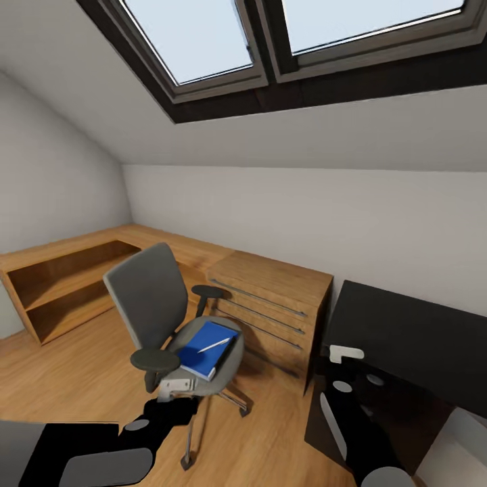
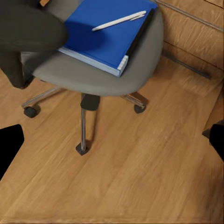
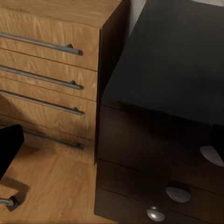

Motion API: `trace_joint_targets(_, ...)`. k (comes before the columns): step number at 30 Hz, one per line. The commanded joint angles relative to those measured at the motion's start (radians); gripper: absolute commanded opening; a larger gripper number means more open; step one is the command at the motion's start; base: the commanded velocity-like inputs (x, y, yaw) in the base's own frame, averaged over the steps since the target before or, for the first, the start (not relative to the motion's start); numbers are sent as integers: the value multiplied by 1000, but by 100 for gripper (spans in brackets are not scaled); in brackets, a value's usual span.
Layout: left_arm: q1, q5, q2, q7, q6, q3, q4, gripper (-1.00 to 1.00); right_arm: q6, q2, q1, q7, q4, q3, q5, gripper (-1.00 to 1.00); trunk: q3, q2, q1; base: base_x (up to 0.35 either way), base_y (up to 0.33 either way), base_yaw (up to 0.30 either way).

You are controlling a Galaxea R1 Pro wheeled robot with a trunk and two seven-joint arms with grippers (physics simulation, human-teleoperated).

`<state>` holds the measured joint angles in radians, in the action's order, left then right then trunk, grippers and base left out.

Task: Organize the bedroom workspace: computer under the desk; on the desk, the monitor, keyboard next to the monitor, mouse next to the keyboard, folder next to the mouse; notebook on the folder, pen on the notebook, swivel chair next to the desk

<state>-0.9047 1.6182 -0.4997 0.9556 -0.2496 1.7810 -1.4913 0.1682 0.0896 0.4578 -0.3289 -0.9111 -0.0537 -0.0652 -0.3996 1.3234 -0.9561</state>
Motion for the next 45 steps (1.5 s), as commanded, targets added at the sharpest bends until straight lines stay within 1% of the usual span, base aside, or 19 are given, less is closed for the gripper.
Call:
trace_joint_targets(1, -2, 13, -1, 1, -8, 11, -1, 100, 8, 1, 0, -1, -2, -2, -7, 100, -1, 1, 0, -2, 16, 5)
trace_joint_targets(5, -2, 34, -3, 2, -66, 26, 0, 100, 8, 1, 0, -1, -3, -1, -7, 100, -1, 1, 0, -1, 12, 2)
trace_joint_targets(7, -2, 38, -20, 2, -86, 30, 2, 100, 8, 1, 0, -1, -3, -1, -8, 100, -1, 1, 0, 0, 207, 0)
trace_joint_targets(9, -2, 38, -24, 2, -87, 30, 11, 100, 7, 1, 0, -1, -3, -2, -8, 100, -1, 1, 0, 0, 272, 0)
trace_joint_targets(11, -2, 45, -14, -3, -83, 45, 91, 100, 5, 0, 0, 4, -2, -3, -7, 100, -1, 1, 0, 0, 60, 0)
trace_joint_targets(18, -2, 95, -11, -4, -84, 52, 130, 100, 6, -1, 0, 3, -6, -3, -6, 100, -1, 1, 0, 0, 14, 0)
trace_joint_targets(20, -2, 105, -10, -3, -85, 52, 171, 100, 6, -2, 0, 2, -10, -4, -5, 100, -1, 1, 0, 0, 1, 0)
trace_joint_targets(24, -2, 191, -10, -6, -86, 56, 231, 100, 7, -3, 0, 1, -12, -4, -5, 100, -1, 1, 0, 0, 0, 0)
trace_joint_targets(25, -2, 226, -10, -7, -86, 66, 252, 100, 7, -3, 0, 1, -12, -4, -5, 100, -1, 1, 0, 0, 0, 0)
trace_joint_targets(29, -2, 274, -10, -8, -86, 98, 287, 100, 6, -4, 0, 1, -12, -5, -5, 100, -1, 1, 0, 0, 0, 0)
trace_joint_targets(30, -2, 302, -10, -9, -86, 123, 337, 100, 5, -5, 0, 1, -12, -5, -5, 100, -1, 1, 0, 0, 0, 0)
trace_joint_targets(33, -2, 323, -9, -11, -84, 130, 371, 100, 5, -5, 0, 1, -12, -6, -5, 100, -1, 1, 0, 0, 0, 0)
trace_joint_targets(35, -2, 371, -9, -17, -84, 137, 393, 100, 9, -5, 0, 1, -13, -5, -6, 100, -1, 1, 0, 0, 0, 0)
trace_joint_targets(37, -2, 394, -9, -24, -84, 147, 409, 100, 10, -5, 0, 1, -13, -6, -5, 100, -1, 1, 0, 0, 0, 0)
trace_joint_targets(38, -2, 433, -9, -40, -83, 171, 440, 100, 11, -5, 0, 1, -13, -6, -6, 100, -1, 1, 0, 0, 0, 0)
trace_joint_targets(39, -2, 671, -10, -235, -82, 300, 563, 100, 12, -6, 0, 1, -13, -6, -6, 100, -1, 1, 0, 0, 0, 0)
trace_joint_targets(41, -2, 738, -9, -335, -81, 372, 620, 100, 13, -6, 0, 1, -12, -6, -6, 100, -1, 1, 0, 0, 0, 0)
trace_joint_targets(42, 5, 738, -12, -419, -83, 425, 672, 100, 12, -7, 0, 1, -14, -6, -7, 100, -1, 1, 0, 0, 0, 0)
trace_joint_targets(45, 13, 738, -12, -436, -87, 434, 680, 100, 10, -7, 0, 1, -14, -6, -8, 100, -1, 1, 0, 0, 2, 0)
